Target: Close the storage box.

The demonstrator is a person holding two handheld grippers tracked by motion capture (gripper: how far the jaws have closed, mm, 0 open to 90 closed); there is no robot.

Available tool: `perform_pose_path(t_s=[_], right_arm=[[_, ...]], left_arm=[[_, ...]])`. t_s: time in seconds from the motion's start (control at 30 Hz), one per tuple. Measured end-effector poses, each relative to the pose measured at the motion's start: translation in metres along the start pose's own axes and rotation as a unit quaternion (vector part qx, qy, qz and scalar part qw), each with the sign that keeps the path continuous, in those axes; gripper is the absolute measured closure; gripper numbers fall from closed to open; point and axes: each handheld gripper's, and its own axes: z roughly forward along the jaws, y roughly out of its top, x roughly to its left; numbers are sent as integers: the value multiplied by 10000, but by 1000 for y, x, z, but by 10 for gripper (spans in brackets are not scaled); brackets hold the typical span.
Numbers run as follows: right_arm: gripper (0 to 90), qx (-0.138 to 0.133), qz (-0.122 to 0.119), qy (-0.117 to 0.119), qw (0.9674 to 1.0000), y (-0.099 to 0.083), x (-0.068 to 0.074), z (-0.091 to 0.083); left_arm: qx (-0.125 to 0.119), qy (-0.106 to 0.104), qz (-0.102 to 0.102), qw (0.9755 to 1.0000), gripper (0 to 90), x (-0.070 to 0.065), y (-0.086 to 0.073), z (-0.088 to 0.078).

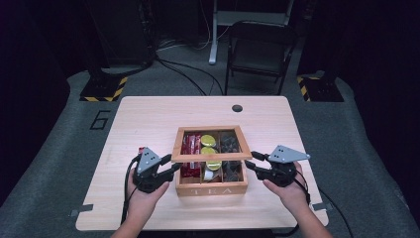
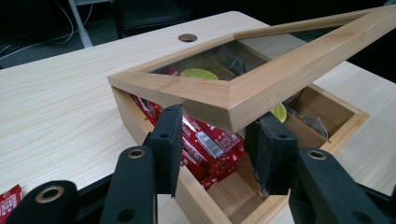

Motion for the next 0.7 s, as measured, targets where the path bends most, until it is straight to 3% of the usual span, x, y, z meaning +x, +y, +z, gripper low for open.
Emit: perform_pose_path(t_s=[0.23,0.7], right_arm=[[583,104,15,59,9999,-12,6,0],[582,206,139,62,9997,-32,13,4]], left_arm=[[85,-72,101,9999,552,-5,-13,-2],[61,-57,13,10000,552,-12,-34,1]])
